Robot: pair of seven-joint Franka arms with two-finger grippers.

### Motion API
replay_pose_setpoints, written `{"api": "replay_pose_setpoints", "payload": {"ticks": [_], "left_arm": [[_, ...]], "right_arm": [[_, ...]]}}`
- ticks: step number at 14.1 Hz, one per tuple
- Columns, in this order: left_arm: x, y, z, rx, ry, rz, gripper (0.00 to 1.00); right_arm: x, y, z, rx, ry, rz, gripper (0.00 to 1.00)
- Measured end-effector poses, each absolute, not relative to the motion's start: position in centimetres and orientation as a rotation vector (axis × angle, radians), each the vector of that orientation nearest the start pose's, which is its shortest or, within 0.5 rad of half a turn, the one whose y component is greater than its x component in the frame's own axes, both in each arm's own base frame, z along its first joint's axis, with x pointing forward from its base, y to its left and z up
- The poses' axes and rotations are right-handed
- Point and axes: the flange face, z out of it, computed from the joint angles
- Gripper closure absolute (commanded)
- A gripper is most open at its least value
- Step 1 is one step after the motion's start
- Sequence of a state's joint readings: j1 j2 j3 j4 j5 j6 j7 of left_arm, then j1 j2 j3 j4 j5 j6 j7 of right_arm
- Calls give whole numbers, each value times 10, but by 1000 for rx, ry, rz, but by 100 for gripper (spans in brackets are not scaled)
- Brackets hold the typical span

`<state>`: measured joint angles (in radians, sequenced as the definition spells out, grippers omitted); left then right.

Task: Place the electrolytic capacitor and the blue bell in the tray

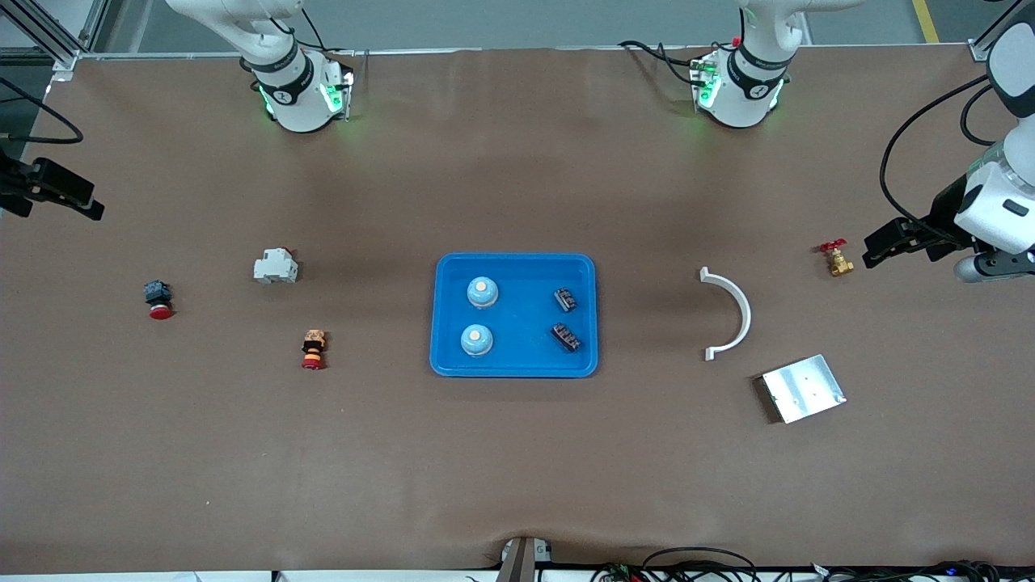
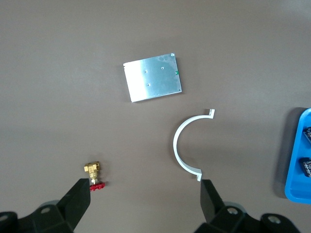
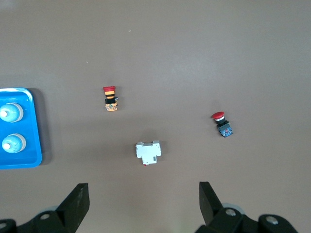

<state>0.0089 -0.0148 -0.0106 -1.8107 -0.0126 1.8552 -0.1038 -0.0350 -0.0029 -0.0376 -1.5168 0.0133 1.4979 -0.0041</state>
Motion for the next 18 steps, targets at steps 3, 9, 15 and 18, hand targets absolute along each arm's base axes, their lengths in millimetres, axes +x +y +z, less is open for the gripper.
{"api": "replay_pose_setpoints", "payload": {"ticks": [3,9,15,18], "left_arm": [[565,1,544,-3151,-173,-95,0],[564,3,563,-3150,-178,-122,0],[554,1,609,-3151,-171,-56,0],[548,-1,613,-3150,-167,-16,0]], "right_arm": [[544,-38,647,-3126,106,22,0],[542,-42,648,-3125,117,25,0],[538,-41,652,-3113,118,25,0],[537,-44,652,-3099,128,27,0]]}}
